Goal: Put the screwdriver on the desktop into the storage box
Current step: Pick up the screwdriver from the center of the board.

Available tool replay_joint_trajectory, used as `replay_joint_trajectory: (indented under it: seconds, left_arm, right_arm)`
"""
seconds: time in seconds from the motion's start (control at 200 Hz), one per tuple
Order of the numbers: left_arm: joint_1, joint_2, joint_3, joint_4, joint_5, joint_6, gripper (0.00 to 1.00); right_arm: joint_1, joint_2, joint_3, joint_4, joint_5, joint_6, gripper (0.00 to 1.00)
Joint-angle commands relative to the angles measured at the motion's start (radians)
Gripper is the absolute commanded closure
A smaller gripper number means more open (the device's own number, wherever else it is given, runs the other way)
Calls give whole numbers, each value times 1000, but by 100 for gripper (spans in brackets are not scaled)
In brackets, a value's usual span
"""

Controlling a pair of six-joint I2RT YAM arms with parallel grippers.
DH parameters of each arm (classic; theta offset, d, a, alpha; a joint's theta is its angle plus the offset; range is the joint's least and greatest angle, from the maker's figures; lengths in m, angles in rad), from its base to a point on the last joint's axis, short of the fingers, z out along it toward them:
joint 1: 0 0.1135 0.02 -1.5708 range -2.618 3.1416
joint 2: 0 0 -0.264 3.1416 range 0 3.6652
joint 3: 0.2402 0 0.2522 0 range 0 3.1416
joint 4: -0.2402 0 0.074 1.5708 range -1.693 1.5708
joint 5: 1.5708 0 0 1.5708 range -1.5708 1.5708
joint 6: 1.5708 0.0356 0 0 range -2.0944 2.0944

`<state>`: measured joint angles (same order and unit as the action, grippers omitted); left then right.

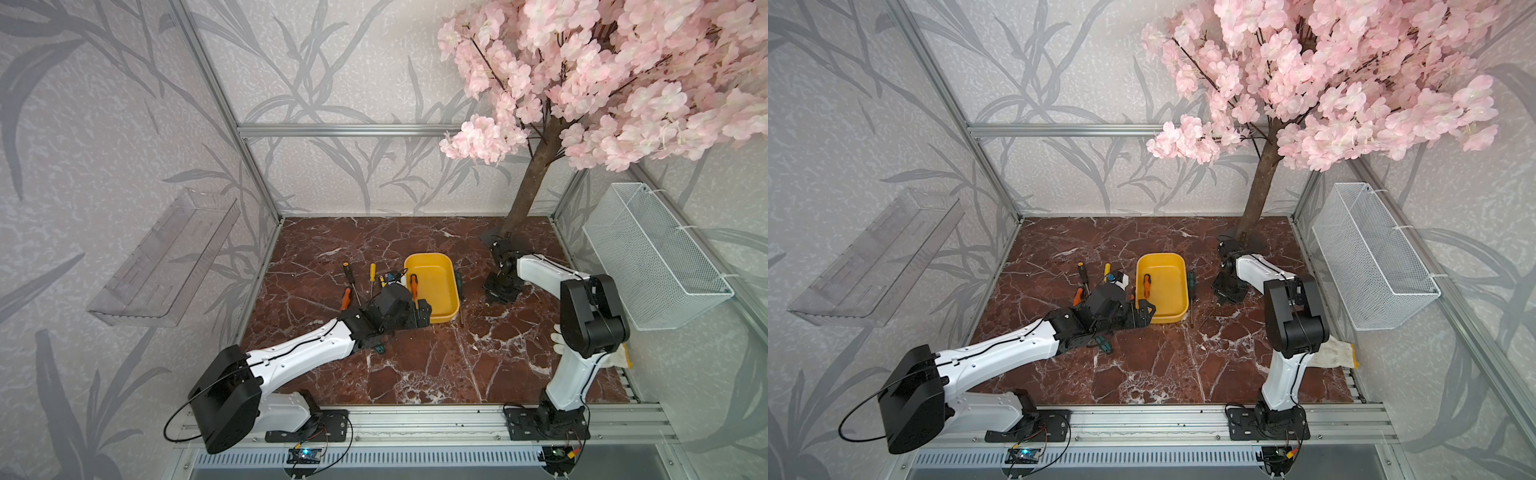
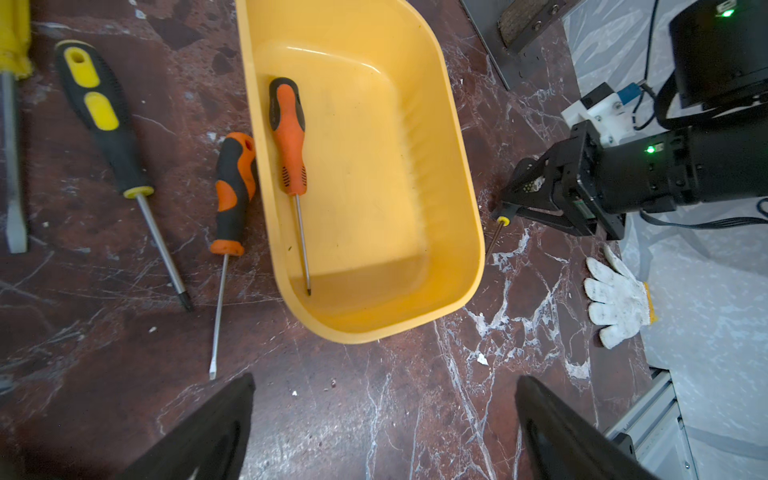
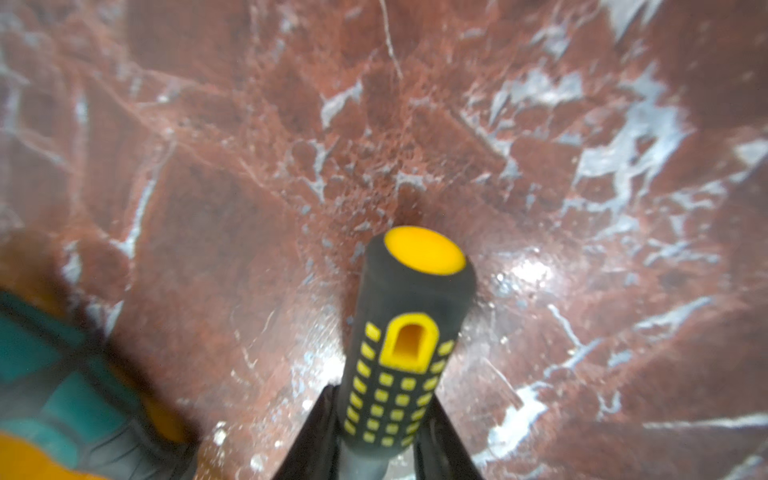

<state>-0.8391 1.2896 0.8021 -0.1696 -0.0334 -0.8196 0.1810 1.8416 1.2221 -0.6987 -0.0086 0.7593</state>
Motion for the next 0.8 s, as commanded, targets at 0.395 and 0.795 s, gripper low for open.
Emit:
replay_joint_trajectory:
  seconds: [0.395,0.795]
  left_arm:
    - [141,-126,-73,-28,-19,-30,0]
    - [254,-257,-140,-93,-22,-23,0]
  right_arm:
    - [75,-165,159,-126,31,-85,72]
    - [250,-61,444,-241,52,-163,72]
